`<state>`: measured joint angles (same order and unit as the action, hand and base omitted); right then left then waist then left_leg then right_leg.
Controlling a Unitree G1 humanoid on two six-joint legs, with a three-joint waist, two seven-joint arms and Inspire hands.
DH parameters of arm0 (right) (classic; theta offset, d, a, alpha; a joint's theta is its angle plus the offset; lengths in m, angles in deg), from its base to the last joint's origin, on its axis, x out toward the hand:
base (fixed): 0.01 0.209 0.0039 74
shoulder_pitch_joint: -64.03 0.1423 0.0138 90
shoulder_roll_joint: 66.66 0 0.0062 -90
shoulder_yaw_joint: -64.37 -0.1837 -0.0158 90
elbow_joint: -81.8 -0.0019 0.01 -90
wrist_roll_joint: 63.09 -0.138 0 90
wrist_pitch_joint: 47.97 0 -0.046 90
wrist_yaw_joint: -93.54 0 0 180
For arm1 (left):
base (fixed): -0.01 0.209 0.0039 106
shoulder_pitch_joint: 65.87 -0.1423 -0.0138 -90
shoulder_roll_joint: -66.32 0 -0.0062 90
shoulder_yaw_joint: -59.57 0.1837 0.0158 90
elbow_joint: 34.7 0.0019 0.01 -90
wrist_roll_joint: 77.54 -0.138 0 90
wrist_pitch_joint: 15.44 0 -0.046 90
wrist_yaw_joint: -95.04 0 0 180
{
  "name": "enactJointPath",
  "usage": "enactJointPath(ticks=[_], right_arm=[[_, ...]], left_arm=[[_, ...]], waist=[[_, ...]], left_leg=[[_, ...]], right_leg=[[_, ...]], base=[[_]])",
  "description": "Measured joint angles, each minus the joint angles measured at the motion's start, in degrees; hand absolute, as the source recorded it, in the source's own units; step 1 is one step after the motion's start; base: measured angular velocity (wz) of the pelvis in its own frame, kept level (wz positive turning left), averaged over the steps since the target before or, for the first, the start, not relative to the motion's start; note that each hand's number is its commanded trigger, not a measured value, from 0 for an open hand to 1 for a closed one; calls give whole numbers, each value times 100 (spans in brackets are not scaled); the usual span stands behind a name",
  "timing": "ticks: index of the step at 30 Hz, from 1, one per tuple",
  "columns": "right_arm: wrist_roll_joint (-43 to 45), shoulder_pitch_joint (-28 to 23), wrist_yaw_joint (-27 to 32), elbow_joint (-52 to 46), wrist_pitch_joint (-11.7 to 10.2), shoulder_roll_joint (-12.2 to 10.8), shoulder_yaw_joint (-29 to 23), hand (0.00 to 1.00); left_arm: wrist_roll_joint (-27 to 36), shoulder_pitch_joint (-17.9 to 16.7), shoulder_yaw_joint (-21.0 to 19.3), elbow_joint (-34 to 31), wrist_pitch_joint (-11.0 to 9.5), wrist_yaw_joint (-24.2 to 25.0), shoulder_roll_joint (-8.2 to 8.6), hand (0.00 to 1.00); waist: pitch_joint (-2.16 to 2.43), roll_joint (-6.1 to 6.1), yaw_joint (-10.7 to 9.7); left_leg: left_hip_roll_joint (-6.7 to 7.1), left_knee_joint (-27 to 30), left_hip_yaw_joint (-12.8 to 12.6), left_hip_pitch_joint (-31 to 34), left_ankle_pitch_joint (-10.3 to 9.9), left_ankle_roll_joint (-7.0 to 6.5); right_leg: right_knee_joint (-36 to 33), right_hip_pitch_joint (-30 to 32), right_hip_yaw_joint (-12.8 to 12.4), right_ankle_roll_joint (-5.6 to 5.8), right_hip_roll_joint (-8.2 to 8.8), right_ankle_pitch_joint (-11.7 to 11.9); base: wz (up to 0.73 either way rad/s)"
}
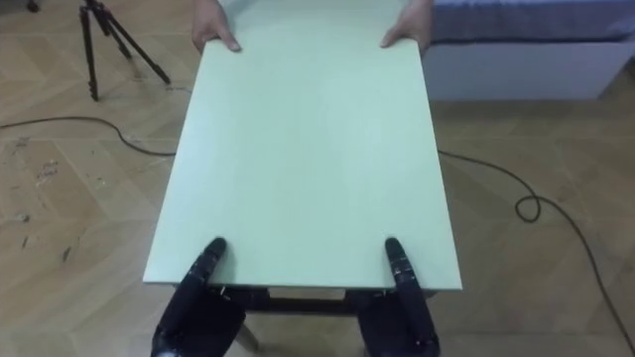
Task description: Move table with human
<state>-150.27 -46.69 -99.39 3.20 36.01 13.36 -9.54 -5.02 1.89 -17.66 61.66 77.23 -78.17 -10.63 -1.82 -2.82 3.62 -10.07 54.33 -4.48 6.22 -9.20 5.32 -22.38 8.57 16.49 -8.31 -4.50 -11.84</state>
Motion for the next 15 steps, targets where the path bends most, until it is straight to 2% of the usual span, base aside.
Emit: enactJointPath(ticks=[1, 3, 5, 6, 7, 8, 9, 10, 11, 12, 14, 15], right_arm=[[0, 29, 11, -1, 43, 7, 7, 100], [-2, 83, 6, -4, 72, 30, -18, 100], [-2, 214, -30, 4, 117, -12, -61, 100], [-2, 252, -35, 7, 124, -39, -110, 100], [7, 304, -49, 9, 188, -104, -219, 100], [30, 405, -50, 72, 251, -159, -400, 100], [97, 521, -49, 191, 363, -166, -476, 100], [171, 545, -49, 202, 427, -163, -525, 100], [238, 534, -49, 215, 555, -162, -623, 100], [247, 525, -48, 215, 603, -161, -638, 100], [274, 434, -49, 214, 719, -158, -692, 100], [286, 386, -49, 213, 762, -159, -719, 100]], left_arm=[[5, 12, -20, 1, 0, 0, -8, 100], [4, 49, -26, 1, 0, 3, -5, 100], [-10, 265, -55, 50, 0, 23, -22, 100], [-12, 358, -57, 76, -2, 23, -37, 100], [-8, 531, -27, 190, -8, 23, -47, 100], [-7, 795, 9, 325, -13, -6, -48, 100], [6, 873, -16, 395, -23, -46, -35, 100], [11, 868, -18, 397, -23, -50, -33, 100], [30, 816, -15, 414, -21, -53, -17, 100], [27, 825, -19, 415, -21, -53, -7, 100], [13, 742, -9, 416, -16, -53, -8, 100], [17, 689, -6, 414, -15, -53, -5, 100]], waist=[[-8, 25, -35], [-12, -33, -121], [-57, -134, -148], [-58, -133, -155], [-55, -122, -166], [-57, -78, -143], [-36, -8, -109], [-36, -12, -114], [-31, -12, -158], [-29, -4, -165], [-19, 4, -180], [8, -7, -217]], left_leg=[[84, -334, 12, -106, -226, 18], [80, -809, 17, -249, -669, 68], [37, -1955, -60, -597, -1444, 79], [43, -2314, -114, -658, -1579, 60], [115, -2829, -185, -711, -1713, -68], [240, -3050, -263, -673, -1758, -287], [373, -3050, -319, -594, -1642, -371], [417, -3046, -323, -555, -1633, -390], [513, -3050, -321, -488, -1558, -514], [568, -3059, -318, -465, -1514, -553], [735, -3091, -337, -433, -1375, -688], [800, -3057, -339, -363, -1329, -760]], right_leg=[[-13, 85, 31, 20, 64, 56], [75, 211, 113, 10, 76, 225], [-79, 593, 201, -26, 73, 377], [-156, 744, 198, -21, 96, 417], [-262, 993, 218, 14, 182, 481], [-381, 1241, 209, 43, 306, 617], [-332, 1316, 191, 61, 408, 790], [-263, 1306, 213, 70, 454, 863], [-45, 1241, 226, 112, 520, 1016], [11, 1239, 203, 133, 553, 1102], [208, 1202, 71, 250, 652, 1399], [303, 1194, 57, 308, 707, 1565]], base=[[18], [17], [15], [30], [32], [4], [-17], [-21], [4], [4], [0], [7]])
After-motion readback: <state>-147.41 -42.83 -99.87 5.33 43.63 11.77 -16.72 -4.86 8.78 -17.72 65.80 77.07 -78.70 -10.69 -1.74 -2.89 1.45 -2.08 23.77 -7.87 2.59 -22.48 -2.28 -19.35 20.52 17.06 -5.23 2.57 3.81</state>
